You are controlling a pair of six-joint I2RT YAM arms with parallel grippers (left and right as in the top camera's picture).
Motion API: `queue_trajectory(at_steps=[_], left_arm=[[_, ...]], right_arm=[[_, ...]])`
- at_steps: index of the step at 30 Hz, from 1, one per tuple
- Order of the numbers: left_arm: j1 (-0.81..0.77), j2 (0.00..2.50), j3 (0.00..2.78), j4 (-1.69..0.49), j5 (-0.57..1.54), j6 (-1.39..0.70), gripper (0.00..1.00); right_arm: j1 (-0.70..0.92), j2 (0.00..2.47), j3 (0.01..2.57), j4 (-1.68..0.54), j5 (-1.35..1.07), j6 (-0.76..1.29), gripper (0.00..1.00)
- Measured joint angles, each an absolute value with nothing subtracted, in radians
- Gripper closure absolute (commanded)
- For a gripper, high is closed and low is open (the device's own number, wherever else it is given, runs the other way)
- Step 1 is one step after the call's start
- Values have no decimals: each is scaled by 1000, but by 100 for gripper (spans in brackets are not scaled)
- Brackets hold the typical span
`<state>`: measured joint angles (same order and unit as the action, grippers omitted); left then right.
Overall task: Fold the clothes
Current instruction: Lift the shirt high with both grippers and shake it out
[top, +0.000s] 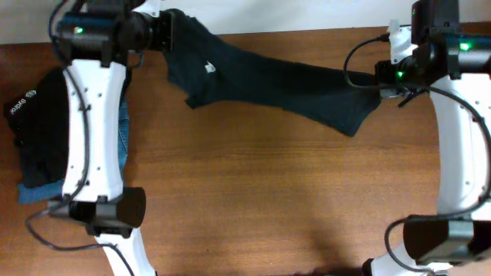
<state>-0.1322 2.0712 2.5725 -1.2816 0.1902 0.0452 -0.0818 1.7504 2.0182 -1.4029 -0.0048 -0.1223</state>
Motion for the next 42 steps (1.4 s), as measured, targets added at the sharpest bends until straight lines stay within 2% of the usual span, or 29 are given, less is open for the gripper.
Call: queue_trajectory(at_steps=[14,24,30,36,39,42], left_arm=[[-132,1766,2574,-1366,183,60,98],[-132,1586,2596,-1343,182,60,98],[-132,1666,2596,-1343,179,60,99],[-132,1836,2595,-1327,175,60,100],[-132,1935,2595,-1269,173,60,100],[-132,2062,2594,-1110,167,60,100]], right_arm=[[-82,1398,2020,-1418,-19,-104,96],[-82,1246,2042,-1284,-3,-104,96],[-82,1346,2046,-1277,1,-104,96],[-82,1576,2045,-1253,1,-104,96],[-82,1700,2044,-1185,1,-104,96],[-82,1818,2044,-1056,1,-104,96]])
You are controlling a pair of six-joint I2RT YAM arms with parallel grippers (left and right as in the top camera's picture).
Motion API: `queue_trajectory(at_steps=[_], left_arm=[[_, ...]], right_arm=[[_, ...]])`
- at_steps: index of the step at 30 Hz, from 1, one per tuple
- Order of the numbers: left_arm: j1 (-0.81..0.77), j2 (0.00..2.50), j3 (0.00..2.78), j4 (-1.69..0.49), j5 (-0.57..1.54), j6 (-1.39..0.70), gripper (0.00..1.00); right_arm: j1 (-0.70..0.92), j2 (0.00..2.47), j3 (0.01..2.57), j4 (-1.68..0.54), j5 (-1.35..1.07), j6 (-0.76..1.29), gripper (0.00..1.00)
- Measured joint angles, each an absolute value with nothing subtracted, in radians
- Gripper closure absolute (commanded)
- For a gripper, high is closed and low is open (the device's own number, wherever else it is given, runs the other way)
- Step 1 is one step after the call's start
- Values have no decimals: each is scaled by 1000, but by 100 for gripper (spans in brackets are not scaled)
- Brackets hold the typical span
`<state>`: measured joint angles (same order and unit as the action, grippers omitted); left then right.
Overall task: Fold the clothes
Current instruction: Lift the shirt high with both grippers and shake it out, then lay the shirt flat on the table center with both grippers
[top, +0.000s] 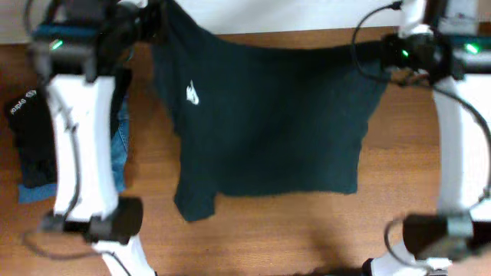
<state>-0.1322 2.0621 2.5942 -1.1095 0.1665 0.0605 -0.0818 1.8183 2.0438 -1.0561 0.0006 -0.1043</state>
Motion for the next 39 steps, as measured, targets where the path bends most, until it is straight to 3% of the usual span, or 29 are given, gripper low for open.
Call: queue_trajectory(at_steps=[4,8,15,24,29,39], left_arm=[[-130,2204,2587,-908,153,62,100],[-117,2259,2585,-818,144,62,100],[-104,2195,2719,-991,142,64,100],[-143,2126,2717,-1477,196,67,100],[-183,2126,2572,-1596,202,90,100],[-189,2129,2080,-1611,194,131,100]], right_arm=[[-82,1935,2038,-876,0,-104,96],[-83,1948,2093,-891,0,-82,96],[-84,1917,2297,-1070,1,-77,96],[-85,1905,2254,-1446,1,-79,96],[-85,1905,2130,-1542,10,-78,96],[-85,1906,1793,-1537,45,-78,96]])
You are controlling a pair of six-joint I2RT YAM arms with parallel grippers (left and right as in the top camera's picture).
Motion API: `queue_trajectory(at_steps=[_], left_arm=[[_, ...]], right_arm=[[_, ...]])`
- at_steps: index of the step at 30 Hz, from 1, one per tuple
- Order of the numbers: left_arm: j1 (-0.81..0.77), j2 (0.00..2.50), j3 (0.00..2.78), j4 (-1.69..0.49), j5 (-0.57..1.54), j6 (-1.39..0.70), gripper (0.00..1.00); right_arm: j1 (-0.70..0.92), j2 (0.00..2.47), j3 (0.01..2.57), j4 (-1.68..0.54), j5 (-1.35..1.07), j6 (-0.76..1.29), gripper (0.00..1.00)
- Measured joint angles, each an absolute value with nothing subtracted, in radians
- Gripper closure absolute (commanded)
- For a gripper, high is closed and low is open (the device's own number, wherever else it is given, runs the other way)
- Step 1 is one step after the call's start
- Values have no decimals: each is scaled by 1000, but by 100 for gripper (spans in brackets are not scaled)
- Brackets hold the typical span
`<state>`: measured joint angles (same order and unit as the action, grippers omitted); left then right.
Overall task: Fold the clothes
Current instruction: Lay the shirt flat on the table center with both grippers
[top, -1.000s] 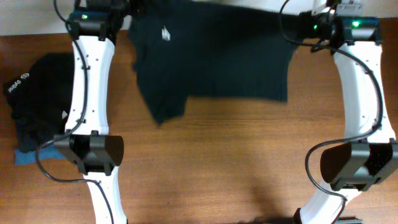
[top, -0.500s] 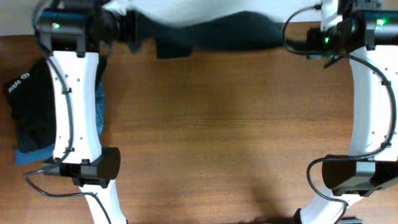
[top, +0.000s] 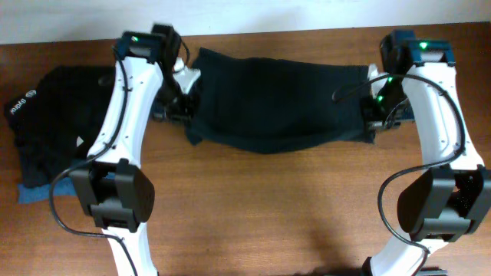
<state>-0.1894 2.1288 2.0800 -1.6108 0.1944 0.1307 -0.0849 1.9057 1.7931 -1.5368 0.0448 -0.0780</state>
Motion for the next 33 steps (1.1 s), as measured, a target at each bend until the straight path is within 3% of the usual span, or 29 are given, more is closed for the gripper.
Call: queue_trajectory(at_steps=[13,31,32,33], left_arm=[[-189,2132,1981,-1652,183,154,99],[-190,1969,1978,-1685,151,164,100],[-190,1969,1976,-1685,154,164,100],[-190,1969,1973,-1686,154,165,100]], right_arm=[[-86,1906,1604,-1515,65,-78,96],[-132,1906,1597,-1520,82,-78,95],[-132,1906,1597,-1521,82,-77,95],[-132,1906,1597,-1522,82,-78,88]])
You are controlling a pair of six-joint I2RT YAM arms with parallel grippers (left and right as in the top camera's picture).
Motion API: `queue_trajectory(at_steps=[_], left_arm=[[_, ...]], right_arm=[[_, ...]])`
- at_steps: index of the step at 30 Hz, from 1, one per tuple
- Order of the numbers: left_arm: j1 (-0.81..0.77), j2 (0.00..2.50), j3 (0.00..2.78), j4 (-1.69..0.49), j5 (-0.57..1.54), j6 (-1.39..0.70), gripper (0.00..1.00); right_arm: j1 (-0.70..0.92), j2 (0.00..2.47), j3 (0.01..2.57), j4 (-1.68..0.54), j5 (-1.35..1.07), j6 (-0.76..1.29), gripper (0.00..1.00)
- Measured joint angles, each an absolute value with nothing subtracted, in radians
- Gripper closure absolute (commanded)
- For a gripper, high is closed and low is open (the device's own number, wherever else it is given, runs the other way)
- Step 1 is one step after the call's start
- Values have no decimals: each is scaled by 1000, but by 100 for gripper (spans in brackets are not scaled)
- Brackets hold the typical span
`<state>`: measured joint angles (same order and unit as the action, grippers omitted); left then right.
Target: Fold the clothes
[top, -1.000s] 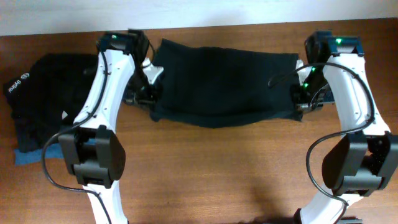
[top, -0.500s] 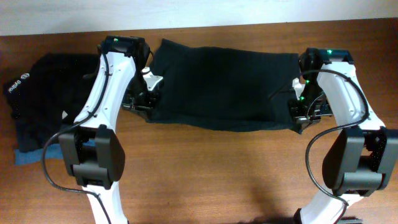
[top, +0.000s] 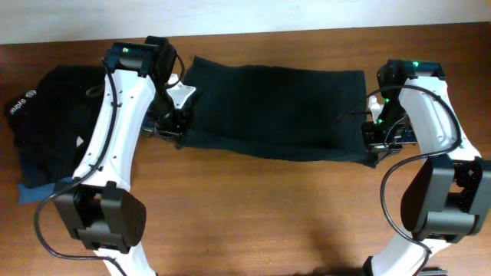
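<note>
A dark teal shirt (top: 272,111) lies folded in a wide band across the far half of the table, its near edge roughly straight. My left gripper (top: 170,130) sits low at the band's near left corner, and my right gripper (top: 374,146) at its near right corner. The arms hide both sets of fingers from overhead, so their hold on the cloth cannot be made out.
A pile of black clothes (top: 42,126) with white print lies at the left, over something blue (top: 34,193) that pokes out at its near edge. Bare wooden table (top: 261,215) fills the near half. The white wall runs along the far edge.
Both grippers have shifted toward the near side and slightly outward. The shirt's near edge, sagging in the middle before, is now drawn out straighter and the band lies wider and flatter.
The shirt first hung stretched and twisted between both grippers at the far edge. Then it hung spread wide, full length over the table. Later it lay doubled into a band with the grippers at its near corners, and now it lies flatter.
</note>
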<state>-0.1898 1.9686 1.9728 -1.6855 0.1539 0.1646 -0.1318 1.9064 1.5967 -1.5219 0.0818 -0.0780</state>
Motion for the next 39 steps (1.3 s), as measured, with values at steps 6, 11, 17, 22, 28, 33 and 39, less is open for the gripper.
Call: queue_trajectory(at_steps=[6,11,17,22,28,33,39], left_arm=[[-198,1969,1940,-1686,158,165,82],[-202,1969,1937,-1686,160,174,48],[-202,1969,1936,-1682,161,172,49],[-202,1969,1935,-1658,160,173,47],[-202,1969,1935,-1531,160,173,46],[-202,1969,1935,-1414,160,172,52],[-202,1971,1901,-1261,152,155,60]], right_arm=[[-132,1906,1596,-1522,78,-73,65],[-132,1906,1596,-1513,79,-75,62],[-132,1906,1596,-1439,78,-76,70],[-132,1906,1596,-1348,32,-75,73],[-132,1906,1595,-1285,-24,-75,74],[-132,1906,1592,-1233,-47,-75,81],[-132,1906,1590,-1175,-96,-75,86]])
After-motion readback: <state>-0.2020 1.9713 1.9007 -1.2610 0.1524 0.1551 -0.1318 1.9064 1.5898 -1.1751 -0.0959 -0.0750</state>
